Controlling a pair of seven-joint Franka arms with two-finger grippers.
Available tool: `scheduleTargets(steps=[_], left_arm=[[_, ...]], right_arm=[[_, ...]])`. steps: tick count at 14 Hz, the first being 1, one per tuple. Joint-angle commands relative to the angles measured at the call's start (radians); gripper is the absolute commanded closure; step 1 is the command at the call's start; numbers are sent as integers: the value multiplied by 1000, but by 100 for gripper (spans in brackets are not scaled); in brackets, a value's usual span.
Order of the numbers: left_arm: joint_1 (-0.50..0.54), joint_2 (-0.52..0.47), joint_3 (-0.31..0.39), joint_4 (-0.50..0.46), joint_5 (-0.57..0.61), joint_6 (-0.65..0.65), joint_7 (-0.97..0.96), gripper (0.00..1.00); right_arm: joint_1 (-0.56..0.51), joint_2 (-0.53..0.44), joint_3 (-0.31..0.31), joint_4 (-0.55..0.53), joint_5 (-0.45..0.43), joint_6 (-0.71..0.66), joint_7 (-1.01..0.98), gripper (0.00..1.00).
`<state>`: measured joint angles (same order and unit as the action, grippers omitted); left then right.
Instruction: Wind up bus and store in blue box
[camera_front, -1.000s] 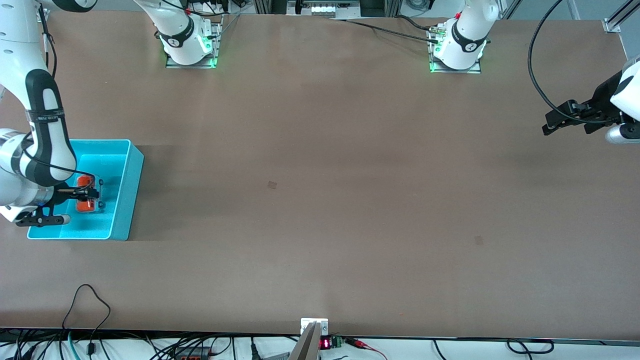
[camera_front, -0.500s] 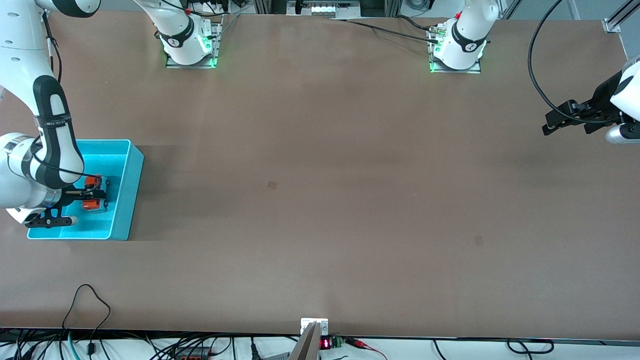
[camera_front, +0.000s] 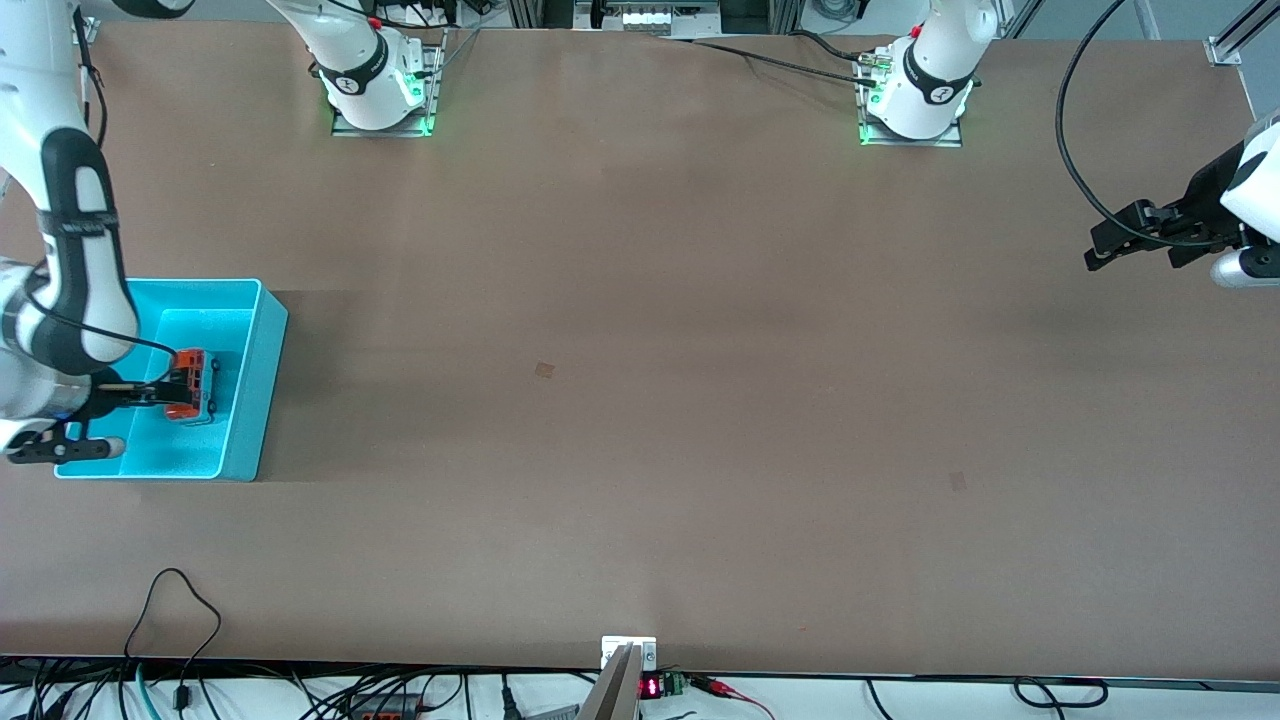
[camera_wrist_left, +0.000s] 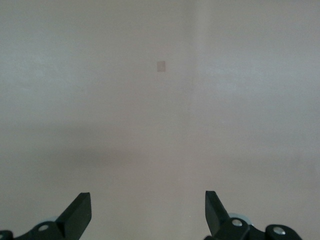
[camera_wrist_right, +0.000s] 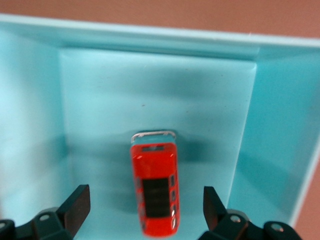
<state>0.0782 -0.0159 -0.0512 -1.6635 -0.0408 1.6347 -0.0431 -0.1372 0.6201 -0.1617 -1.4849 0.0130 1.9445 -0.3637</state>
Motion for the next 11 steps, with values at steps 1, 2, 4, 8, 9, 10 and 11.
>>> scheduleTargets(steps=[1, 2, 4, 8, 9, 10, 11], left_arm=[[3, 1, -3, 8, 16, -4, 15, 0], [3, 1, -3, 8, 16, -4, 15, 0], [3, 1, -3, 8, 16, -4, 15, 0], [3, 2, -3, 7, 16, 19, 15, 0], [3, 2, -3, 7, 16, 19, 15, 0], [3, 2, -3, 7, 16, 19, 15, 0], [3, 2, -3, 7, 16, 20, 15, 0]], right_arm=[[40, -65, 1, 143, -2, -247, -4, 0], [60, -66, 2, 220, -2, -348, -1, 0], [96, -75, 2, 316, 4, -508, 5, 0], [166, -224, 4, 301, 15, -647, 62, 0], [174, -262, 5, 272, 13, -644, 60, 0], [192, -299, 2, 226, 5, -639, 66, 0], [197, -338, 2, 175, 1, -625, 83, 0]])
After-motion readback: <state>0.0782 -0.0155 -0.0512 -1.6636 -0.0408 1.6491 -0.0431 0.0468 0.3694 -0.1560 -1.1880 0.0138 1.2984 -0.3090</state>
